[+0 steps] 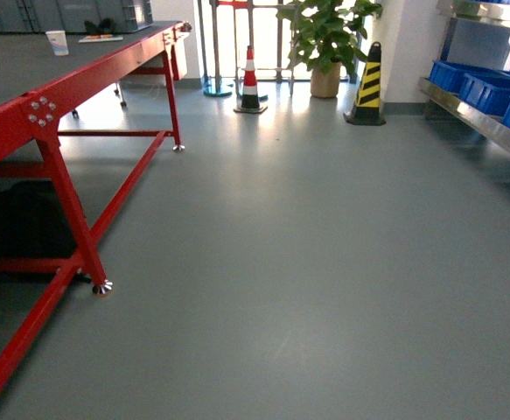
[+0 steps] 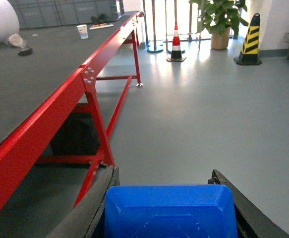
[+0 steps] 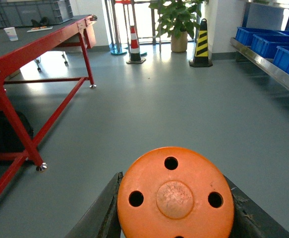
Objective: Sort blue parts and orange caps into right shelf containers
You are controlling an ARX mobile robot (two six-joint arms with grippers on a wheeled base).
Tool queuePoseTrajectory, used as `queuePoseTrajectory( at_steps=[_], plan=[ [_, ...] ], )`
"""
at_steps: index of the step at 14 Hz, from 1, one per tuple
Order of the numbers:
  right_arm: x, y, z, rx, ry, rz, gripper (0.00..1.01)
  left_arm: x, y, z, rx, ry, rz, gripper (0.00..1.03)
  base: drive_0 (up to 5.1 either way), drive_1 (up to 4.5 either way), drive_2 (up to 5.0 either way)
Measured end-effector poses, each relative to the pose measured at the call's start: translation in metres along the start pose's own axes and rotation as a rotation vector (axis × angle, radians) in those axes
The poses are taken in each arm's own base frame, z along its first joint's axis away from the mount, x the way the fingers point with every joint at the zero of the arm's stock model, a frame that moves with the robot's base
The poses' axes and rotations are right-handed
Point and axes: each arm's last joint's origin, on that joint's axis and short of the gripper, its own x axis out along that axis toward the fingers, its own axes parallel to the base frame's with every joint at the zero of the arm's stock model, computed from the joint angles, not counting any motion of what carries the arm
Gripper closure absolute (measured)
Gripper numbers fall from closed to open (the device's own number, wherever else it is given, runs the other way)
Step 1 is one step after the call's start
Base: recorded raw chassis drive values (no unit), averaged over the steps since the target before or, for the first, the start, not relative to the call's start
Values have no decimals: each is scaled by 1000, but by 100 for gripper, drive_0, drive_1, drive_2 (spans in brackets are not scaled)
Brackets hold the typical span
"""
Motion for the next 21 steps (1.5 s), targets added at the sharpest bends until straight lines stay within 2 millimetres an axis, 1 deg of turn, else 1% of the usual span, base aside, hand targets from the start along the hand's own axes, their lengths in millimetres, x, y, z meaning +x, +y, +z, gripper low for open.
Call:
queuePoseTrajectory(
  at_steps=[6,10,21],
  plan=[
    [0,0,0,0,0,0,57,0,0,-1,1,4,0,58,-11,417,-438],
    [0,0,0,0,2,0,57,0,0,0,0,-1,1,58,-175,251,-601],
    [0,0,0,0,0,0,57,0,0,0,0,2,1,58,-165,-165,-165]
  ],
)
